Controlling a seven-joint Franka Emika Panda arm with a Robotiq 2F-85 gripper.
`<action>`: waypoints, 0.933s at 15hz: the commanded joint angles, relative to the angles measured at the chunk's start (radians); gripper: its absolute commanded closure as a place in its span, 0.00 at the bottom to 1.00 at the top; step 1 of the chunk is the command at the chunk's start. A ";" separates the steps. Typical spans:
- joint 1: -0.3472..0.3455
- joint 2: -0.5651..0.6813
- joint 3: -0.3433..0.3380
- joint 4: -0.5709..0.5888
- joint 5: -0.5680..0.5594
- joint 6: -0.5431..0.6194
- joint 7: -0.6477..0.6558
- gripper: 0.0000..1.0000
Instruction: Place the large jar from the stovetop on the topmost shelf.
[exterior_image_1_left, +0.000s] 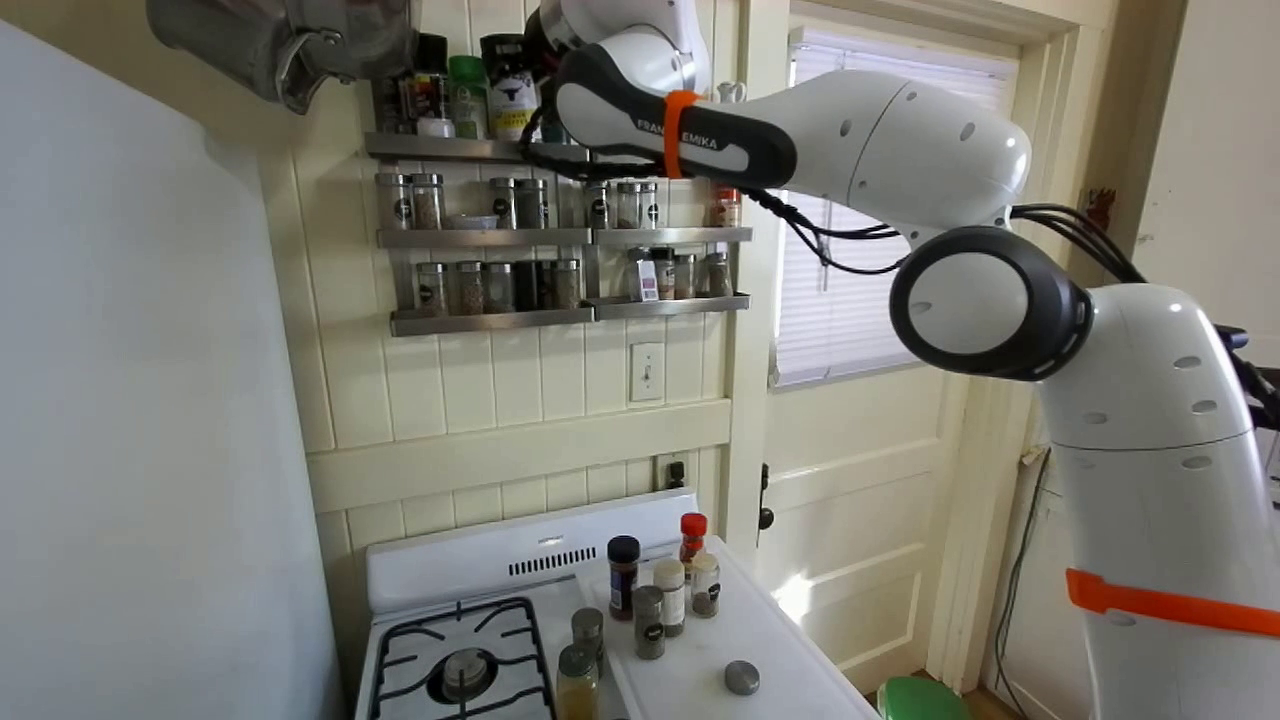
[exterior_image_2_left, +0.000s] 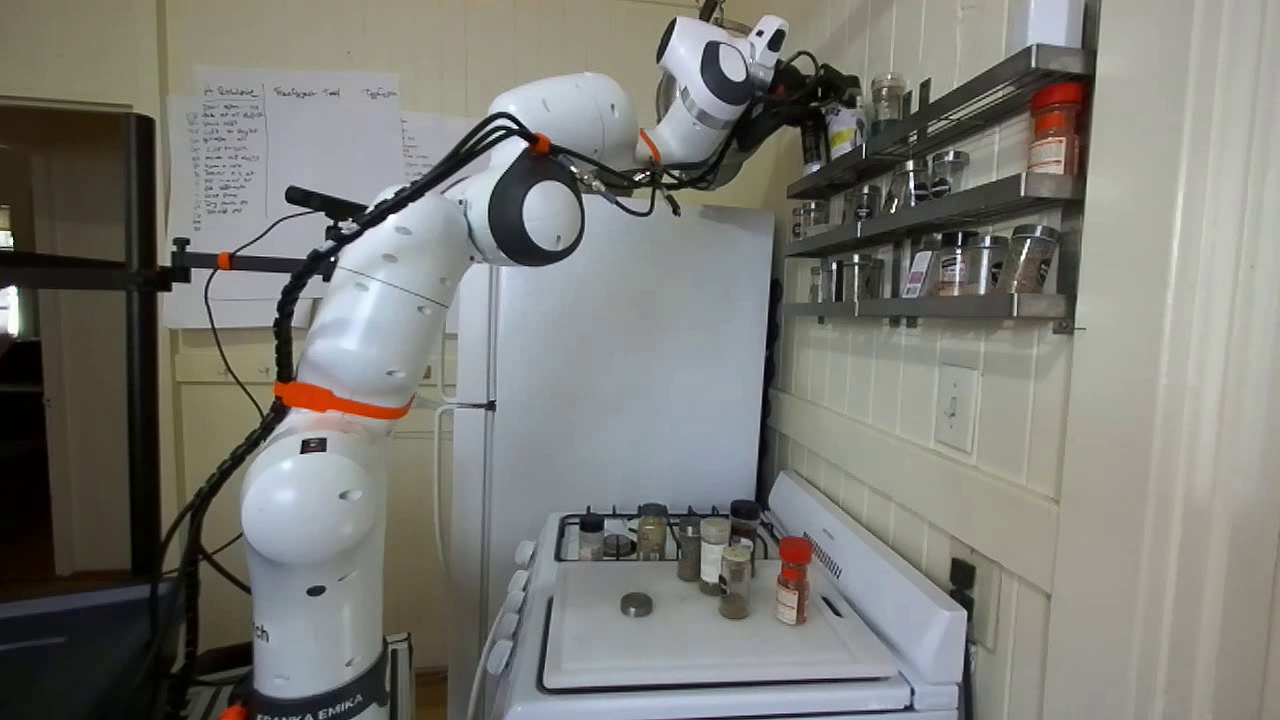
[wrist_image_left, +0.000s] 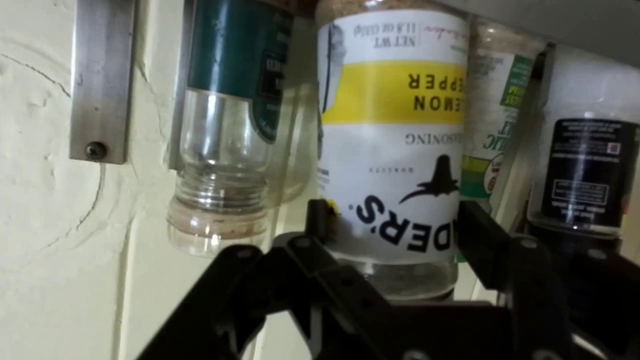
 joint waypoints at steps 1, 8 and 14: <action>0.025 0.014 -0.008 0.045 -0.024 -0.018 0.022 0.03; 0.089 -0.028 -0.001 0.061 -0.062 -0.232 0.010 0.00; 0.184 -0.125 0.068 0.023 -0.010 -0.685 0.004 0.00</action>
